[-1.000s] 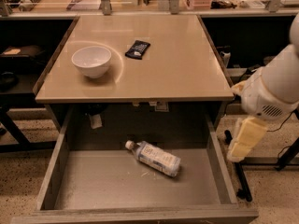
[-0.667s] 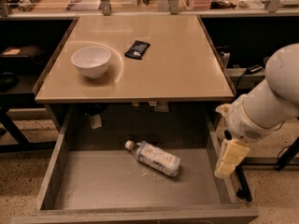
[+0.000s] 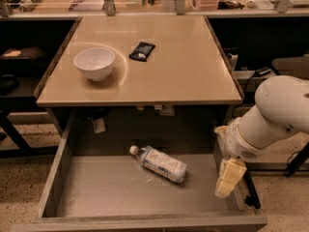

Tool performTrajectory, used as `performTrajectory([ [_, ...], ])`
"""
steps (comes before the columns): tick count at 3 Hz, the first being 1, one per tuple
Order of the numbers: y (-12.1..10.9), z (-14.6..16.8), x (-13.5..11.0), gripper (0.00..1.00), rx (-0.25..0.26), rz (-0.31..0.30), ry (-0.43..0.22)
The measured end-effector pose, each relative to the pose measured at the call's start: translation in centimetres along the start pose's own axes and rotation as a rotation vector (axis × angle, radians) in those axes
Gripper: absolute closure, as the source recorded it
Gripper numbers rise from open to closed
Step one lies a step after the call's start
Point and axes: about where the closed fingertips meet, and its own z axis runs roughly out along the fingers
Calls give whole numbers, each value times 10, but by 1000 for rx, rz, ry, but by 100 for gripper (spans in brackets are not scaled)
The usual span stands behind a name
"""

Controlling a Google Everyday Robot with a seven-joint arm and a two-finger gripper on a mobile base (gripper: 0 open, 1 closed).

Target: Pick blue plastic bottle from top drawer and place on counter

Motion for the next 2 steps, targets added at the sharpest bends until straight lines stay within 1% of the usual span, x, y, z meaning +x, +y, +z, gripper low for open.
performTrajectory([
  [1, 2, 22, -5, 0, -1, 3, -79],
  [2, 3, 70, -23, 0, -10, 30, -260],
])
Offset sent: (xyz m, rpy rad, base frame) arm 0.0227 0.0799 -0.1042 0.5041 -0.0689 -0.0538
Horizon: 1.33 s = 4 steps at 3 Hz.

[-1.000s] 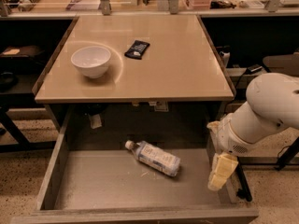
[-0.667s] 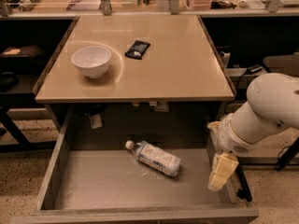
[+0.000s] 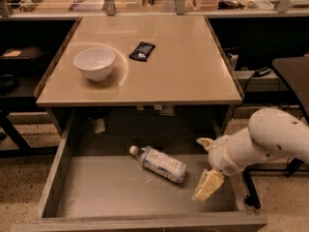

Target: Pick blue plastic bottle from top drawer and place on counter

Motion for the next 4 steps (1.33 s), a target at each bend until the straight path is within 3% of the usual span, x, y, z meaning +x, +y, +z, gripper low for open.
performTrajectory([
  [1, -1, 36, -15, 0, 6, 2, -124],
  [2, -3, 59, -30, 0, 26, 13, -185],
  [3, -9, 79, -39, 3, 52, 34, -204],
  [4, -9, 79, -39, 25, 52, 34, -204],
])
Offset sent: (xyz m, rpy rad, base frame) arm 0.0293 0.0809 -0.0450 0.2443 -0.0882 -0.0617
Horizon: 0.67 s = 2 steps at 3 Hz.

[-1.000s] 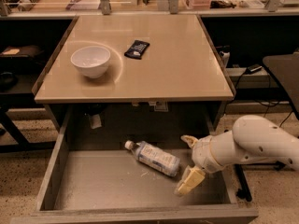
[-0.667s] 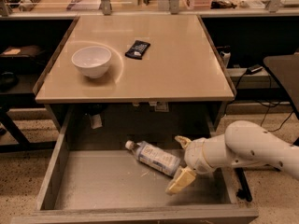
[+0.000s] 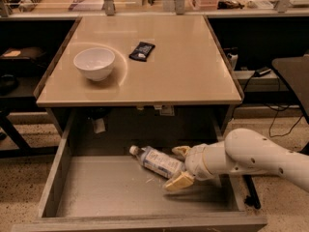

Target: Pick blue plastic bottle from top drawer and place on counter

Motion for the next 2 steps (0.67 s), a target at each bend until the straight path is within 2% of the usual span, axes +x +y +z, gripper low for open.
performTrajectory([
  [2, 0, 0, 0, 72, 0, 0, 0],
])
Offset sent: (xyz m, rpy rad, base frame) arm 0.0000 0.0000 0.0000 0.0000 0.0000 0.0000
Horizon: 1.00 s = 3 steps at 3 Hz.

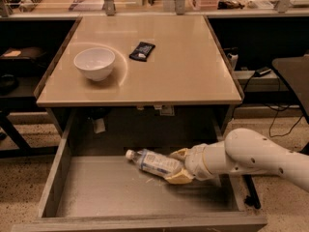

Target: Pick blue plastic bottle from top drawer and place on counter

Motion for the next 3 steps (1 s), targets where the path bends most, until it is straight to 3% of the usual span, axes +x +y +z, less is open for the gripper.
performTrajectory([
  [1, 0, 0, 0, 95, 0, 0, 0],
  [2, 1, 1, -1, 100, -12, -1, 1],
  [3, 4, -34, -18, 100, -1, -30, -18],
])
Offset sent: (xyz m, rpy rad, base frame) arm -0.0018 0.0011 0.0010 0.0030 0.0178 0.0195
